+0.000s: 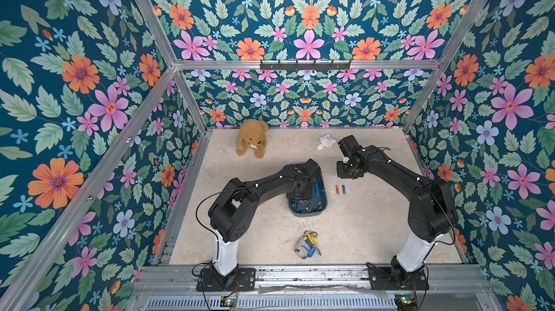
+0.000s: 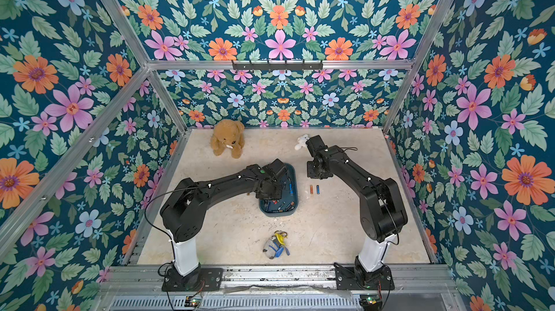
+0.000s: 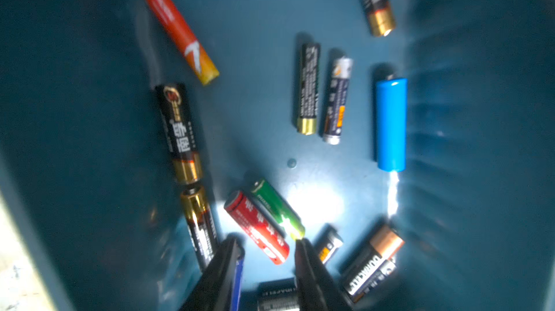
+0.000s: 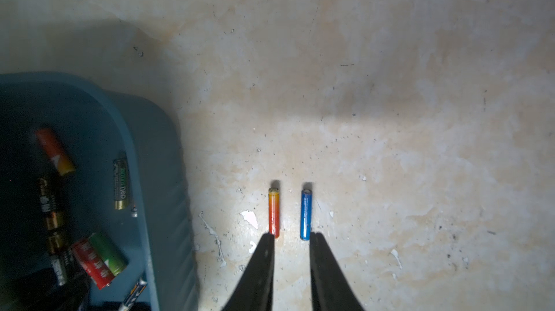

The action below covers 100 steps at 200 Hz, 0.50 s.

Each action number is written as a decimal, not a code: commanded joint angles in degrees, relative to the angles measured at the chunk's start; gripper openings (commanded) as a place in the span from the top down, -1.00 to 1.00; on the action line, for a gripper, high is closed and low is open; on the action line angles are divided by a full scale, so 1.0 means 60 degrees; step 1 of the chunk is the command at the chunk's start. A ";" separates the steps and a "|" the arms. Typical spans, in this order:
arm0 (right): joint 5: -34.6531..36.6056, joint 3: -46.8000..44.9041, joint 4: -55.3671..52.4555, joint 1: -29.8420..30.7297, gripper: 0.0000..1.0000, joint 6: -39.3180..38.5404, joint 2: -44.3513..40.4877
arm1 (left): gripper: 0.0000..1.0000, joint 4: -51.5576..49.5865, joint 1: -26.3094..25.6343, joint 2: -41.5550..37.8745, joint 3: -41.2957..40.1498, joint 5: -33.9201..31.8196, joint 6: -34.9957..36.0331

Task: Take the batteries out of the storage box
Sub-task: Pick up the battery from the storage box.

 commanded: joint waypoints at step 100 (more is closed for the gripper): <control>0.0072 0.0147 -0.0101 0.0006 0.47 -0.0103 0.0164 | 0.24 0.0199 0.0000 0.0394 -0.0164 0.0123 -0.0171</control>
